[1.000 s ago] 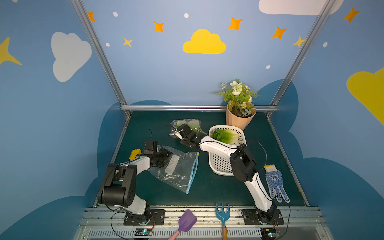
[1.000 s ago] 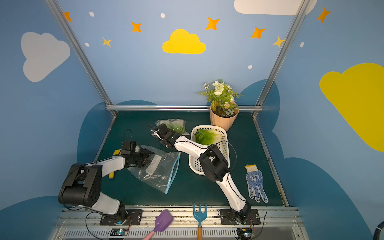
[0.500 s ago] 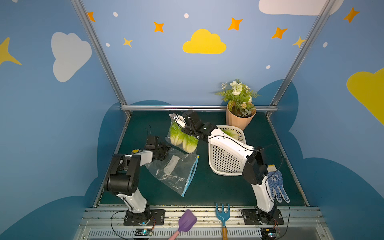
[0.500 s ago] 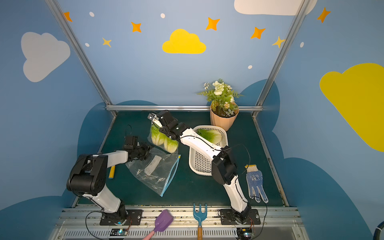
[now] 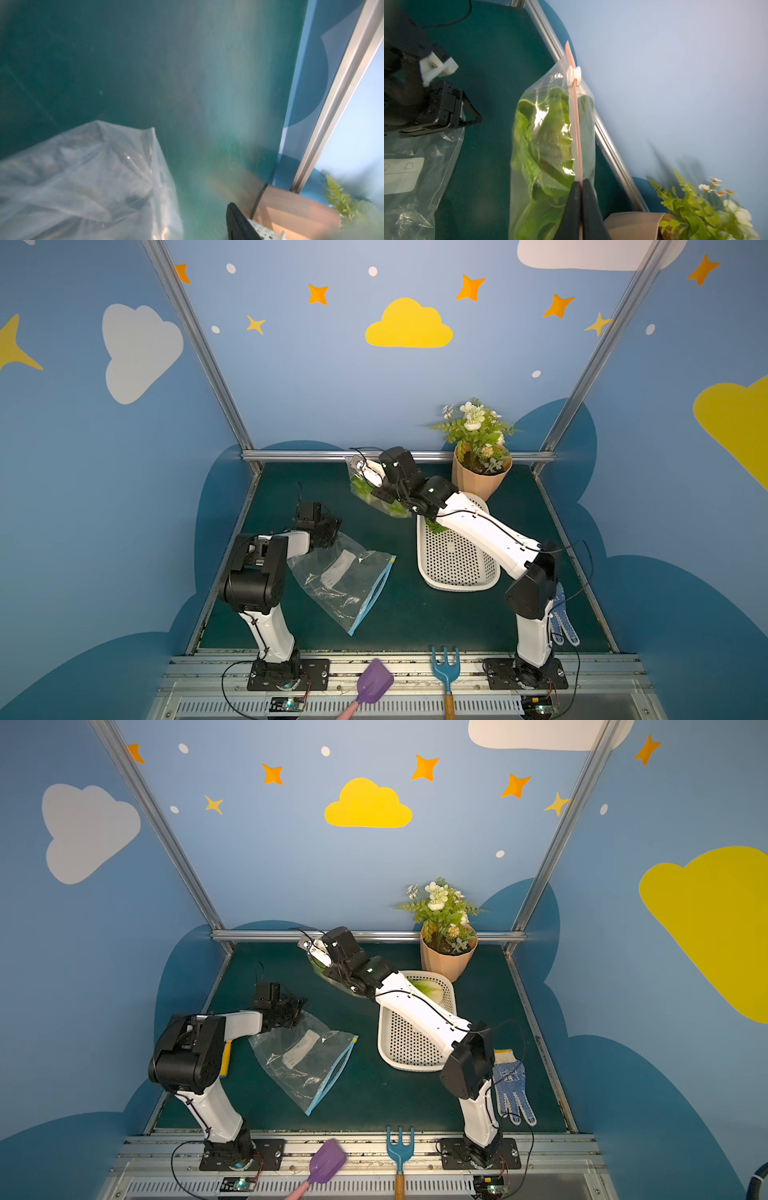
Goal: Open the zip-top bag and take out the chinese cabbages
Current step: Adjust the zipper food storage bag at the center of the board.
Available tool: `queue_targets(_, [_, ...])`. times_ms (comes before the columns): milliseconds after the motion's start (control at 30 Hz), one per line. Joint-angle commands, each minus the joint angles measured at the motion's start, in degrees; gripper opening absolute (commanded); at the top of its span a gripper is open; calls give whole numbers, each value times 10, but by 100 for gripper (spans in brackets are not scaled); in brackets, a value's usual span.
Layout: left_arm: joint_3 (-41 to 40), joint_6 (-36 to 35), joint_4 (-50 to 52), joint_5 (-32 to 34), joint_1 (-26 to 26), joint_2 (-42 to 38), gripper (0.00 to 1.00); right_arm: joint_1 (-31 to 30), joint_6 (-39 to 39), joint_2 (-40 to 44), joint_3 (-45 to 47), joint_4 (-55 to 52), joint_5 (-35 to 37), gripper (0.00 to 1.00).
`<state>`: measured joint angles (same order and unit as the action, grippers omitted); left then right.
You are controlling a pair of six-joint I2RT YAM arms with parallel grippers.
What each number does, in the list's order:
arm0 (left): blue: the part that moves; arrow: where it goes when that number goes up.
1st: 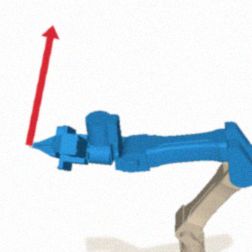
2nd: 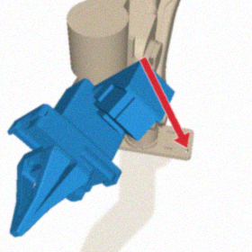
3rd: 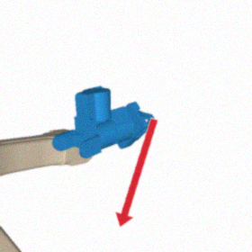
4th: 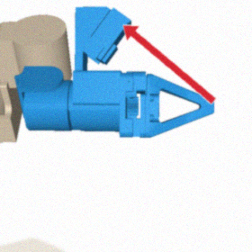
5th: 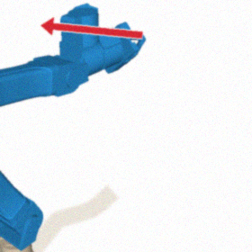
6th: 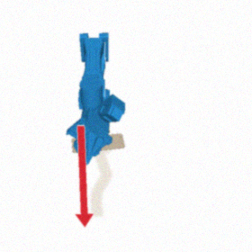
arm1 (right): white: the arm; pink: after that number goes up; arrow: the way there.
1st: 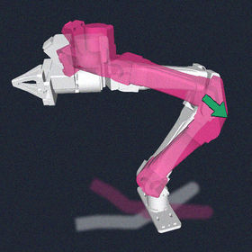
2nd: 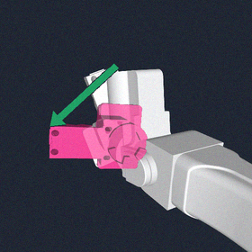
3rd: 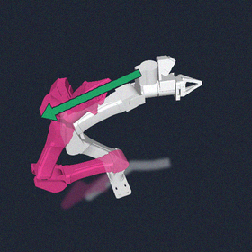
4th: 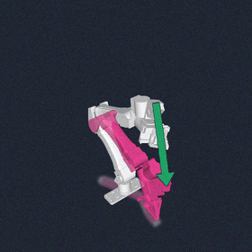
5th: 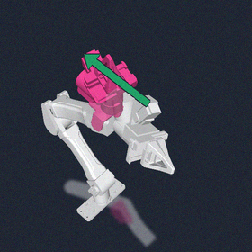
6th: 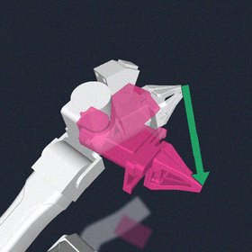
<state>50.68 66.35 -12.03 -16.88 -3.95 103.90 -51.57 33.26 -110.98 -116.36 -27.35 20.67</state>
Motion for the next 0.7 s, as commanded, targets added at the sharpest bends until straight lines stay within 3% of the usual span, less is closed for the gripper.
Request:
queue_targets(0, [-1,9,38,43,1,4,62,-4,-16,45,4,9,-23,0])
queue_targets(467, [34,-81,165,110,4,-259,81,-13,-80,127,103,13,-75,0])
queue_targets(533, [36,-105,177,100,10,-294,81,-17,-89,133,112,13,-93,0])
queue_targets(667, [58,-195,235,15,47,-353,81,-27,-100,142,130,17,-129,0])
